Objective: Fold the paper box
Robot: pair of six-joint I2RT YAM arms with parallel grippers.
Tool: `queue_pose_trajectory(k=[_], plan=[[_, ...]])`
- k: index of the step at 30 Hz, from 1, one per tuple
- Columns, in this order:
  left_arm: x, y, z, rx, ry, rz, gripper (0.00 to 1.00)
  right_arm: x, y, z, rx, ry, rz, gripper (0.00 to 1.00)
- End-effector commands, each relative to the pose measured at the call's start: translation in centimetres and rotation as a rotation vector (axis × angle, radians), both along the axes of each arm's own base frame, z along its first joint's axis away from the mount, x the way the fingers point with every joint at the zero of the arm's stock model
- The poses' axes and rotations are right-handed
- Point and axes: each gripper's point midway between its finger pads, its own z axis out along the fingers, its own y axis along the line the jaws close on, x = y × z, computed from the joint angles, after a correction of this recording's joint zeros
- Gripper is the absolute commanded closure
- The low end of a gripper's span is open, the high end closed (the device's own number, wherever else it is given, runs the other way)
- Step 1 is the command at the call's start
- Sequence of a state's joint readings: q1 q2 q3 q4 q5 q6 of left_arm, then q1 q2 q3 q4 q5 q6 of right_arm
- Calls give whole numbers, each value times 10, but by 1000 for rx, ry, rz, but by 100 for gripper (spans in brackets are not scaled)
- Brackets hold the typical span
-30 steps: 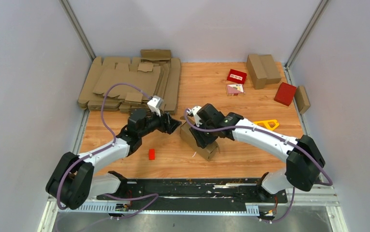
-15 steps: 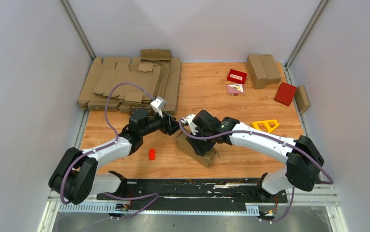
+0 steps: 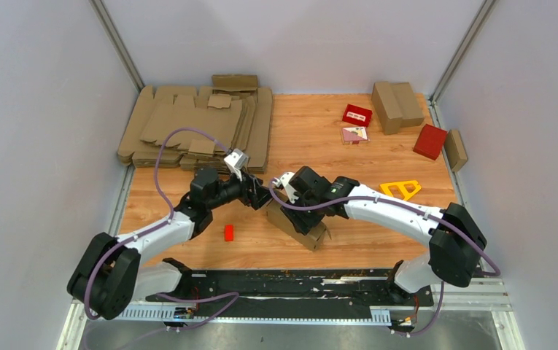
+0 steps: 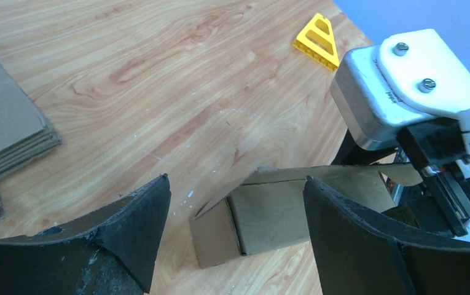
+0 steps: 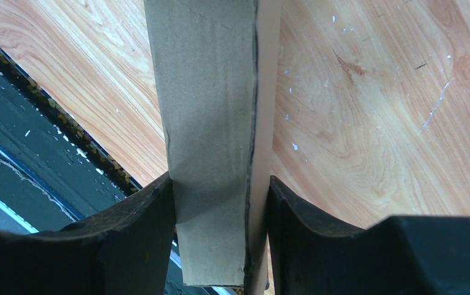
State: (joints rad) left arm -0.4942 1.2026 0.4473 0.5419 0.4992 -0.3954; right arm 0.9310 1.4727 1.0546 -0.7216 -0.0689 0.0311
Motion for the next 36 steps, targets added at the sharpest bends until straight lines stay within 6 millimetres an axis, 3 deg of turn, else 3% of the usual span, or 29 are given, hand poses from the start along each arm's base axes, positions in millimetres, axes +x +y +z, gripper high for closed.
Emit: queue_pose_trajectory(k=[1, 7, 10, 22, 31, 36], plan=[[4, 11, 12, -27, -38, 52, 14, 9, 7, 6, 7, -35, 4, 56], [0, 1, 5, -24, -19, -27, 19, 9, 7, 7, 9, -37, 1, 56], [-6, -6, 6, -52, -13, -89, 27, 10, 7, 8, 12, -40, -2, 55], [-10, -6, 1, -28, -6, -109, 80, 12, 9, 6, 5, -40, -10, 55], [-9, -3, -4, 7, 0, -89, 93, 15, 8, 7, -2, -49, -22, 54], [-12, -4, -11, 79, -9, -75, 97, 18, 6, 9, -10, -62, -40, 42]])
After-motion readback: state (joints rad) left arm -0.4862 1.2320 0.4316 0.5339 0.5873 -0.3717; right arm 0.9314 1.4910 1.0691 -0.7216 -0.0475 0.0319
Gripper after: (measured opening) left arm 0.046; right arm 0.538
